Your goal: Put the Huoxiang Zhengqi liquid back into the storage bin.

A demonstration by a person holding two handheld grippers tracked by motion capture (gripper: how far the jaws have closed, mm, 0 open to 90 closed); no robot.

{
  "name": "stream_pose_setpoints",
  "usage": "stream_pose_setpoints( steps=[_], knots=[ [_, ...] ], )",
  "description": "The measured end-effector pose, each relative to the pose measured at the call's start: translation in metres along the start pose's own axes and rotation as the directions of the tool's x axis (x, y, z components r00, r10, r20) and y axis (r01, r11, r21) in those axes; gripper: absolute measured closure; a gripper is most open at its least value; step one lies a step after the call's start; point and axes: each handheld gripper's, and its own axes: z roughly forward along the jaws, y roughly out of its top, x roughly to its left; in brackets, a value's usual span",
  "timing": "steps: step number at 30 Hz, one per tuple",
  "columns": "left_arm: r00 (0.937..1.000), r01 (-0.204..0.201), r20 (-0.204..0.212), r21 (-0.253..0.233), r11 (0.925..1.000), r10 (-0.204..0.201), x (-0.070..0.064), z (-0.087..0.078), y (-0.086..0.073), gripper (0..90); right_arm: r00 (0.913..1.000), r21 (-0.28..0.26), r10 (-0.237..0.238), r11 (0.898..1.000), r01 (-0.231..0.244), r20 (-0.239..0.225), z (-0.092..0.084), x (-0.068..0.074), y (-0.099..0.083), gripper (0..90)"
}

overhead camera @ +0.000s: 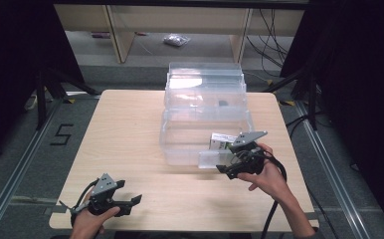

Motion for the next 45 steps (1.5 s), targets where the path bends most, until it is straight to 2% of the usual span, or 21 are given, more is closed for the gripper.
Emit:
stream_pose_setpoints(
  steps=[1, 3, 4, 7, 9, 11, 14, 15, 19, 20, 21, 22, 23, 26, 27, 28, 29, 31, 32, 34, 45],
  knots=[
    [1.0, 0.0, -0.001, 0.001, 1.0, 0.0, 0.0, 0.0, 0.0, 15.2, 0.9997, -0.002, -0.025, 1.0, 0.025, -0.002, 0.0, -0.001, 0.0, 20.6],
    [1.0, -0.001, -0.001, 0.001, 1.0, 0.001, 0.0, 0.0, 0.0, 15.2, 0.9999, -0.005, -0.007, 1.0, 0.007, 0.009, 0.0, 0.001, -0.003, 20.6],
    [1.0, 0.0, -0.001, 0.001, 1.0, 0.0, 0.0, 0.0, 0.0, 15.2, 0.9997, -0.01, -0.022, 1.0, 0.022, -0.003, 0.001, 0.0, -0.003, 20.7],
    [1.0, 0.0, 0.0, 0.0, 1.0, 0.0, 0.0, 0.0, 0.0, 15.2, 0.9998, -0.001, 0.011, 1.0, -0.011, 0.013, 0.001, 0.003, -0.006, 20.9],
    [1.0, -0.001, 0.0, 0.0, 1.0, 0.001, 0.0, 0.0, 0.0, 15.2, 0.9997, -0.003, -0.025, 1.0, 0.025, 0.004, 0.002, 0.002, -0.007, 20.9],
    [1.0, -0.001, -0.002, 0.001, 1.0, 0.001, 0.0, 0.0, 0.0, 15.2, 0.9997, 0.01, 0.011, 1.0, -0.011, 0.02, 0.002, 0.005, -0.009, 20.9],
    [1.0, -0.002, 0.0, 0.001, 1.0, 0.002, 0.0, 0.0, 0.0, 15.2, 0.9999, 0.002, -0.012, 1.0, 0.012, 0.009, 0.004, 0.005, -0.011, 20.9],
    [1.0, -0.002, 0.001, 0.001, 1.0, 0.002, 0.0, 0.0, 0.0, 15.2, 0.9997, -0.003, -0.004, 1.0, 0.004, 0.024, 0.004, 0.007, -0.012, 20.9],
    [1.0, -0.001, 0.001, -0.001, 1.0, 0.001, 0.0, 0.0, 0.0, 15.2, 0.9999, 0.007, -0.003, 1.0, 0.003, 0.012, 0.005, 0.007, -0.015, 20.8],
    [1.0, -0.002, 0.001, 0.0, 1.0, 0.002, 0.0, 0.0, 0.0, 15.2, 0.9994, -0.001, -0.034, 0.999, 0.034, 0.004, 0.006, 0.006, -0.016, 20.8],
    [1.0, -0.001, 0.001, 0.0, 1.0, 0.001, 0.0, 0.0, 0.0, 15.2, 0.9998, 0.0, 0.001, 1.0, -0.001, 0.017, 0.006, 0.008, -0.017, 20.9],
    [1.0, -0.003, 0.0, 0.001, 1.0, 0.003, 0.0, 0.0, 0.0, 15.2, 0.9995, -0.01, -0.031, 0.999, 0.031, 0.011, 0.007, 0.006, -0.017, 20.9],
    [1.0, -0.002, 0.0, 0.001, 1.0, 0.002, 0.0, 0.0, 0.0, 15.2, 0.9999, 0.008, -0.005, 1.0, 0.005, 0.013, 0.007, 0.008, -0.019, 20.9],
    [1.0, -0.003, 0.001, 0.0, 1.0, 0.003, -0.001, 0.0, 0.0, 15.2, 0.9995, -0.009, -0.005, 1.0, 0.006, 0.031, 0.009, 0.008, -0.022, 21.0],
    [1.0, -0.004, 0.0, 0.001, 1.0, 0.004, -0.001, 0.0, 0.0, 15.2, 0.9997, 0.014, -0.004, 1.0, 0.003, 0.023, 0.01, 0.008, -0.023, 21.0],
    [1.0, -0.004, -0.001, 0.003, 1.0, 0.004, -0.001, 0.0, 0.0, 15.2, 0.9997, -0.007, 0.005, 1.0, -0.005, 0.026, 0.012, 0.009, -0.025, 21.0],
    [1.0, -0.004, -0.001, 0.002, 1.0, 0.004, -0.001, 0.0, 0.0, 15.2, 0.9994, 0.019, 0.015, 1.0, -0.015, 0.03, 0.011, 0.009, -0.026, 21.1],
    [1.0, -0.004, 0.005, -0.002, 1.0, 0.004, -0.001, 0.0, 0.0, 15.2, 0.9997, 0.005, -0.018, 1.0, 0.018, 0.014, 0.015, 0.008, -0.029, 21.2],
    [1.0, -0.005, 0.006, -0.001, 1.0, 0.005, 0.0, 0.0, 0.0, 15.2, 0.9998, 0.014, 0.007, 1.0, -0.007, 0.018, 0.014, 0.009, -0.03, 21.2],
    [1.0, -0.006, 0.006, -0.002, 1.0, 0.006, 0.0, 0.0, 0.0, 15.2, 0.9997, 0.008, -0.009, 1.0, 0.009, 0.021, 0.016, 0.008, -0.033, 21.1],
    [1.0, -0.002, 0.006, -0.006, 1.0, 0.002, -0.001, 0.0, 0.0, 15.2, 0.9997, 0.012, 0.014, 1.0, -0.014, 0.021, 0.021, 0.011, -0.046, 20.8]
  ],
)
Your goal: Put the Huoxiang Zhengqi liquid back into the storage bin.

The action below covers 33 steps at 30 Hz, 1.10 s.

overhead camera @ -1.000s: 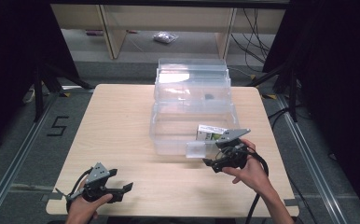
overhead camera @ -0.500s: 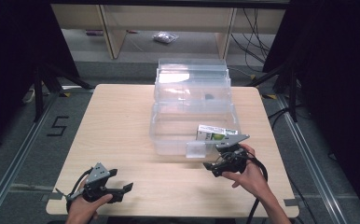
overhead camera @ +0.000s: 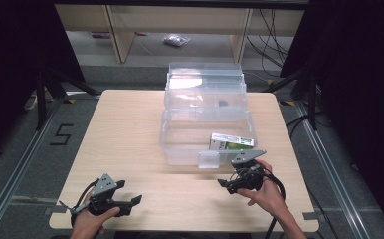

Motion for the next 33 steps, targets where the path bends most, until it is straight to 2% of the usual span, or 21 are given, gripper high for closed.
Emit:
stream_pose_setpoints(
  steps=[1, 2, 3, 5, 6, 7, 8, 10, 12, 13, 14, 16, 19, 20, 22, 23, 24, 26, 31, 32, 33],
  knots=[
    [1.0, -0.004, 0.001, 0.0, 1.0, 0.004, 0.0, 0.0, 0.0, 15.2, 0.9999, 0.012, 0.016, 1.0, -0.016, -0.005, 0.0, 0.001, -0.001, 20.9],
    [1.0, -0.004, 0.001, 0.0, 1.0, 0.004, 0.0, 0.0, 0.0, 15.2, 0.9999, -0.012, 0.012, 1.0, -0.012, 0.002, 0.002, 0.001, -0.003, 20.9],
    [1.0, -0.004, -0.001, 0.002, 1.0, 0.004, 0.0, 0.0, 0.0, 15.2, 0.9996, 0.012, 0.028, 1.0, -0.028, -0.001, 0.0, 0.002, -0.003, 20.8],
    [1.0, -0.003, -0.002, 0.001, 1.0, 0.003, 0.0, 0.0, 0.0, 15.2, 0.9995, -0.001, 0.032, 0.999, -0.032, 0.0, 0.002, 0.003, -0.007, 20.8],
    [1.0, -0.006, -0.002, 0.003, 1.0, 0.006, 0.0, -0.001, 0.0, 15.2, 0.9995, 0.013, 0.026, 1.0, -0.026, -0.018, 0.001, 0.002, -0.007, 20.8],
    [1.0, -0.007, -0.002, 0.004, 1.0, 0.007, 0.0, -0.001, 0.0, 15.2, 0.9998, -0.01, 0.016, 1.0, -0.016, -0.015, 0.004, 0.002, -0.009, 20.8],
    [1.0, -0.007, -0.002, 0.003, 1.0, 0.007, 0.0, -0.001, 0.0, 15.2, 0.9995, 0.014, 0.03, 0.999, -0.029, -0.009, 0.001, 0.003, -0.01, 20.8],
    [1.0, -0.008, -0.001, 0.004, 1.0, 0.008, 0.0, -0.001, 0.0, 15.2, 0.9989, 0.0, 0.046, 0.999, -0.046, -0.005, 0.003, 0.003, -0.014, 20.7],
    [1.0, -0.008, -0.001, 0.004, 1.0, 0.008, 0.0, -0.001, 0.0, 15.2, 0.9985, 0.011, 0.052, 0.999, -0.052, -0.015, 0.003, 0.003, -0.016, 20.4],
    [1.0, -0.008, -0.001, 0.004, 1.0, 0.008, 0.0, -0.001, 0.0, 15.2, 0.9981, -0.007, 0.061, 0.998, -0.061, -0.01, 0.004, 0.004, -0.018, 20.2],
    [1.0, -0.008, -0.001, 0.004, 1.0, 0.008, 0.0, -0.001, 0.0, 15.2, 0.9967, 0.008, 0.081, 0.997, -0.081, -0.006, 0.003, 0.005, -0.02, 19.9],
    [1.0, -0.008, -0.001, 0.004, 1.0, 0.008, 0.0, -0.001, 0.0, 15.2, 0.9973, 0.012, 0.073, 0.997, -0.073, -0.005, 0.004, 0.003, -0.022, 18.5],
    [1.0, -0.008, -0.001, 0.005, 1.0, 0.008, 0.0, -0.001, 0.0, 15.2, 0.9961, 0.01, 0.088, 0.996, -0.088, -0.001, 0.003, 0.004, -0.026, 17.8],
    [1.0, -0.008, -0.001, 0.005, 1.0, 0.008, 0.0, -0.001, 0.0, 15.2, 0.9962, -0.012, 0.086, 0.996, -0.086, -0.015, 0.004, 0.005, -0.028, 17.6],
    [1.0, -0.008, -0.001, 0.005, 0.9999, 0.008, 0.0, -0.001, 0.0, 15.2, 0.9963, 0.001, 0.085, 0.996, -0.085, -0.009, 0.003, 0.005, -0.03, 16.9],
    [1.0, -0.009, -0.002, 0.005, 0.9999, 0.009, 0.0, -0.001, 0.0, 15.2, 0.9968, -0.035, 0.078, 0.996, -0.079, -0.014, 0.005, 0.006, -0.032, 16.9],
    [1.0, -0.008, -0.002, 0.004, 1.0, 0.008, 0.0, -0.001, 0.0, 15.2, 0.9948, -0.001, 0.101, 0.995, -0.101, -0.014, 0.001, 0.007, -0.032, 16.7],
    [1.0, -0.007, -0.001, 0.003, 1.0, 0.007, 0.0, 0.0, 0.0, 15.2, 0.9941, -0.026, 0.105, 0.994, -0.106, -0.027, 0.003, 0.008, -0.036, 16.7],
    [1.0, -0.009, -0.002, 0.005, 0.9999, 0.009, 0.0, -0.001, 0.0, 15.2, 0.9939, -0.02, 0.104, 0.994, -0.104, -0.037, 0.003, 0.011, -0.042, 16.6],
    [1.0, -0.006, -0.001, 0.003, 1.0, 0.006, 0.0, 0.0, 0.0, 15.2, 0.9926, -0.034, 0.113, 0.993, -0.114, -0.044, 0.004, 0.013, -0.044, 16.6],
    [1.0, -0.006, -0.002, 0.003, 1.0, 0.006, 0.0, 0.0, 0.0, 15.2, 0.992, -0.005, 0.118, 0.993, -0.118, -0.044, 0.002, 0.013, -0.044, 16.6]
  ],
)
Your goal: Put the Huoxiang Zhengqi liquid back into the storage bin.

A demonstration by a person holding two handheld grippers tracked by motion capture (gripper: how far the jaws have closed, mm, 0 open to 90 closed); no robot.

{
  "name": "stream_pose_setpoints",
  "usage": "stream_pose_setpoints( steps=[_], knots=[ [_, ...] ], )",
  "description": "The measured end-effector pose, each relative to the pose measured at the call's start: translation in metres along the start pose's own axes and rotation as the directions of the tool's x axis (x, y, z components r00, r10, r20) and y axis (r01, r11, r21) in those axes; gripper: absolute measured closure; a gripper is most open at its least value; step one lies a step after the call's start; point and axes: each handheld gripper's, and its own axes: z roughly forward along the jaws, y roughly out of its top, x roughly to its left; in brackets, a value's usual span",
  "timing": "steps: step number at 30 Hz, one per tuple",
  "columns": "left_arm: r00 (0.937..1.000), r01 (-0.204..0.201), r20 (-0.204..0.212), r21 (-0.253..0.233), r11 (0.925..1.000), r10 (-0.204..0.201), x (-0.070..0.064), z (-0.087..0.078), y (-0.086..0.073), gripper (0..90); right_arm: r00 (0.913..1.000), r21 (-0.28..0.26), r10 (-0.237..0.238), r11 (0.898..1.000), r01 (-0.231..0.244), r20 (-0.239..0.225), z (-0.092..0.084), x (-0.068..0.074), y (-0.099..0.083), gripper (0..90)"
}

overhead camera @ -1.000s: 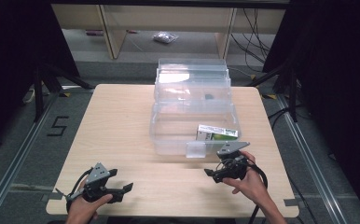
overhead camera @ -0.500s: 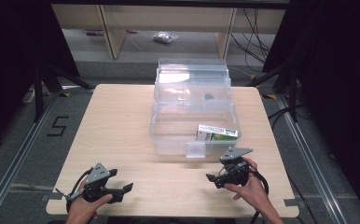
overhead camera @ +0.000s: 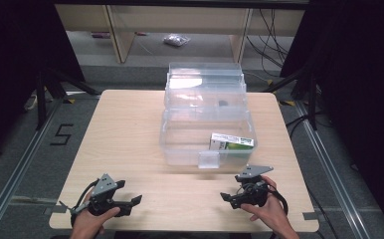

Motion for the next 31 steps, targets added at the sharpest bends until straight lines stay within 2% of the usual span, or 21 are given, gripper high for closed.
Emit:
stream_pose_setpoints(
  steps=[2, 4, 5, 7, 8, 9, 10, 11, 12, 13, 14, 16, 17, 18, 19, 20, 22, 25, 28, 31],
  knots=[
    [1.0, 0.0, 0.0, 0.0, 1.0, 0.0, 0.0, 0.0, 0.0, 15.2, 0.9997, -0.012, -0.023, 1.0, 0.023, -0.012, 0.0, -0.001, -0.002, 16.6],
    [1.0, 0.0, 0.0, 0.0, 1.0, 0.0, 0.0, 0.0, 0.0, 15.2, 0.9994, -0.016, -0.026, 1.0, 0.025, -0.021, 0.0, -0.001, -0.003, 16.6],
    [1.0, 0.0, 0.0, 0.0, 1.0, 0.0, 0.0, 0.0, 0.0, 15.2, 1.0, -0.003, -0.004, 1.0, 0.004, -0.009, -0.001, 0.001, -0.004, 16.6],
    [1.0, 0.0, 0.001, 0.001, 1.0, 0.0, 0.0, 0.0, 0.0, 15.2, 1.0, -0.006, -0.003, 1.0, 0.003, -0.003, -0.002, 0.002, -0.007, 16.6],
    [1.0, 0.0, 0.001, 0.0, 1.0, 0.0, 0.0, 0.0, 0.0, 15.2, 0.9997, 0.004, 0.025, 1.0, -0.025, -0.003, -0.002, 0.004, -0.008, 16.6],
    [1.0, -0.002, 0.0, 0.002, 1.0, 0.002, 0.0, 0.0, 0.0, 15.2, 1.0, -0.003, 0.004, 1.0, -0.004, 0.002, -0.001, 0.003, -0.009, 16.6],
    [1.0, 0.0, 0.0, 0.0, 1.0, 0.0, 0.0, 0.0, 0.0, 15.2, 1.0, -0.019, 0.009, 1.0, -0.009, -0.004, 0.0, 0.003, -0.011, 16.6],
    [1.0, 0.0, 0.001, 0.001, 1.0, 0.0, 0.0, 0.0, 0.0, 15.2, 0.9999, 0.002, 0.009, 1.0, -0.009, -0.004, -0.002, 0.004, -0.011, 16.6],
    [1.0, 0.0, -0.001, 0.002, 1.0, 0.0, 0.0, 0.0, 0.0, 15.2, 0.9999, 0.0, -0.004, 1.0, 0.004, -0.016, -0.001, 0.003, -0.012, 16.6],
    [1.0, 0.0, -0.004, 0.002, 1.0, 0.0, -0.001, 0.0, 0.0, 15.2, 0.9998, -0.007, 0.016, 1.0, -0.016, -0.011, 0.0, 0.005, -0.013, 16.6],
    [1.0, -0.003, -0.004, 0.004, 1.0, 0.003, 0.0, 0.0, 0.0, 15.2, 0.9999, 0.006, -0.002, 1.0, 0.002, -0.016, 0.0, 0.004, -0.013, 16.6],
    [1.0, -0.003, 0.0, 0.002, 1.0, 0.003, 0.0, 0.0, 0.0, 15.2, 0.9999, 0.009, 0.012, 1.0, -0.012, -0.007, 0.0, 0.006, -0.015, 16.6],
    [1.0, -0.003, -0.001, 0.002, 1.0, 0.003, 0.0, 0.0, 0.0, 15.2, 0.9999, 0.004, 0.005, 1.0, -0.005, -0.016, 0.001, 0.007, -0.015, 16.6],
    [1.0, -0.003, 0.0, 0.002, 1.0, 0.003, 0.0, 0.0, 0.0, 15.2, 0.9999, 0.024, 0.001, 1.0, 0.0, -0.016, 0.0, 0.006, -0.015, 16.6],
    [1.0, -0.004, -0.001, 0.003, 1.0, 0.004, 0.0, 0.0, 0.0, 15.2, 0.9999, 0.0, 0.004, 1.0, -0.004, -0.013, 0.002, 0.007, -0.016, 16.6],
    [1.0, -0.003, 0.0, 0.003, 1.0, 0.003, 0.0, 0.0, 0.0, 15.2, 0.9997, 0.016, -0.014, 1.0, 0.015, -0.021, 0.001, 0.006, -0.016, 16.6],
    [1.0, -0.003, 0.001, 0.003, 1.0, 0.003, 0.0, 0.0, 0.0, 15.2, 0.9999, 0.026, 0.01, 1.0, -0.01, -0.004, 0.0, 0.007, -0.017, 16.6],
    [1.0, -0.003, -0.002, 0.004, 1.0, 0.003, 0.0, 0.0, 0.0, 15.2, 0.9999, 0.021, -0.005, 1.0, 0.006, -0.015, 0.001, 0.006, -0.016, 16.6],
    [1.0, -0.001, -0.004, 0.003, 1.0, 0.001, 0.0, 0.0, 0.0, 15.2, 0.9998, 0.036, 0.021, 0.999, -0.021, -0.001, 0.0, 0.008, -0.016, 16.6],
    [1.0, -0.003, 0.002, 0.003, 1.0, 0.003, 0.0, 0.0, 0.0, 15.2, 0.9999, 0.038, 0.009, 0.999, -0.009, -0.005, 0.001, 0.008, -0.016, 16.6]
  ],
)
